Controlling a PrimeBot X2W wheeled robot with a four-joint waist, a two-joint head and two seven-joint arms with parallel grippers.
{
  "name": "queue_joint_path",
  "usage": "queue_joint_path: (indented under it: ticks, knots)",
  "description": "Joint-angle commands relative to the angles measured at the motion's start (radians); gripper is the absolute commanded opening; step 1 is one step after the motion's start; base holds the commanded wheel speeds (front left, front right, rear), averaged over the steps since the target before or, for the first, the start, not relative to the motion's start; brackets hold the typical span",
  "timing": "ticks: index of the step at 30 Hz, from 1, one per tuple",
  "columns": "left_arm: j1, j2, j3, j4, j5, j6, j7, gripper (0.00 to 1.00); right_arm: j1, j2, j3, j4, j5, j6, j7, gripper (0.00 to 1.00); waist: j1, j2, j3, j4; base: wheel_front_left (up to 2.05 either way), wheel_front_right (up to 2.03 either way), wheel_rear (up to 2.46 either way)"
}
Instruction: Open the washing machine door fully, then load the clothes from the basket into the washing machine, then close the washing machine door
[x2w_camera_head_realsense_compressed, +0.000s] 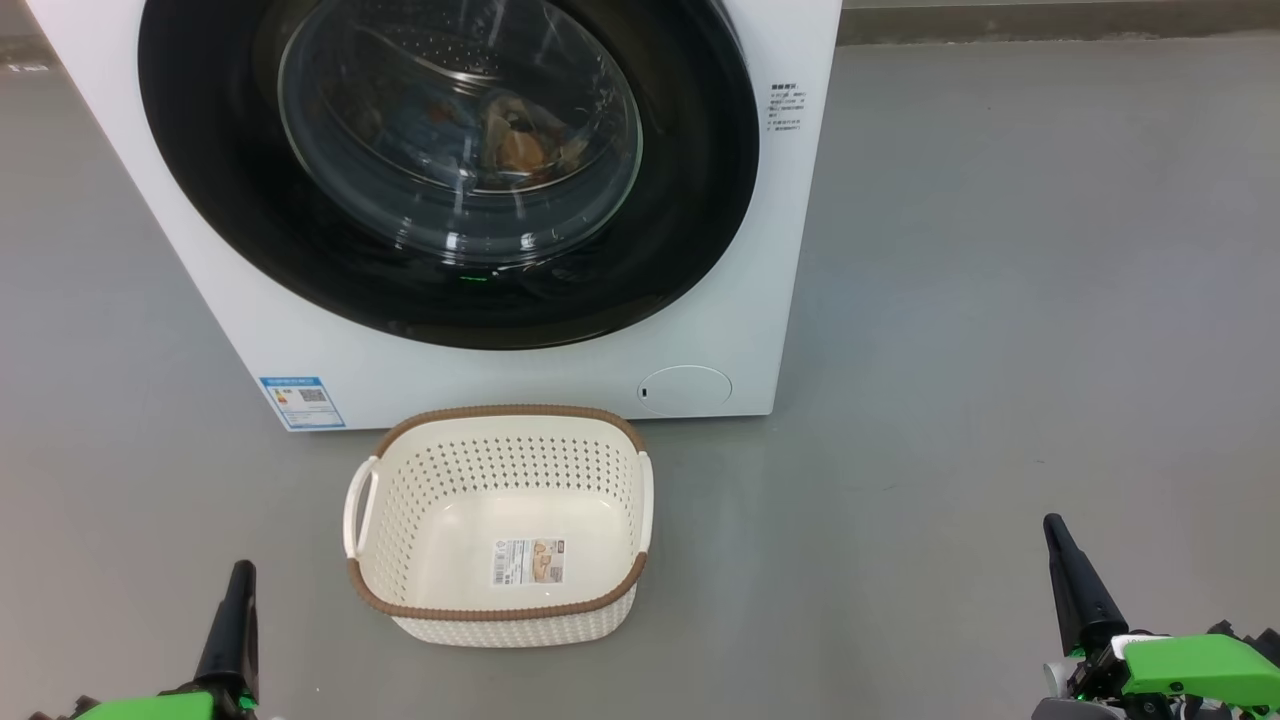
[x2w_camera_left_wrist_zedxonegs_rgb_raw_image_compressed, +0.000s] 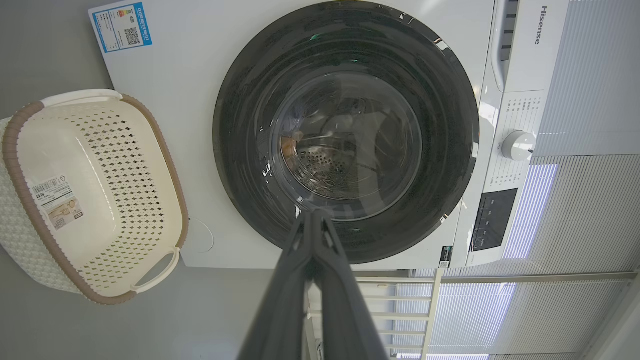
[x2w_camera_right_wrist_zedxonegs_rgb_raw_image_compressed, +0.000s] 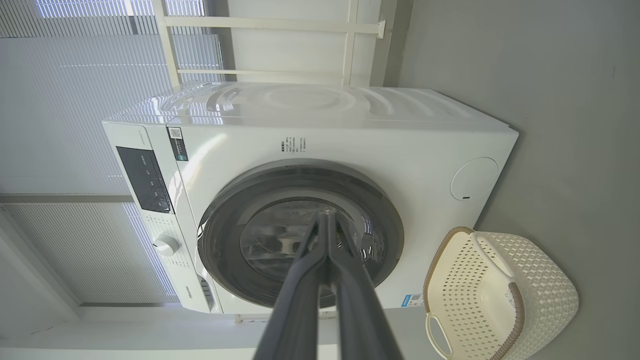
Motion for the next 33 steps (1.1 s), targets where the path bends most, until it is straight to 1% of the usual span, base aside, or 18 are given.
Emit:
queue_joint_path:
  ticks: [1,33]
  knots:
    - [-0.040,0.012,0.035,-0.019,-0.001,-0.003,0.004,0.00,-0.045,0.000,0.015,-0.023,0.002,-0.001,0.006,0.00,0.0000,0.0000,0.000,0.000,0.00,0.00,0.00]
    - [-0.041,0.008,0.040,-0.019,0.004,-0.003,0.009,0.00,-0.045,0.003,0.012,-0.023,0.000,-0.001,0.009,0.00,0.0000,0.0000,0.000,0.000,0.00,0.00,0.00]
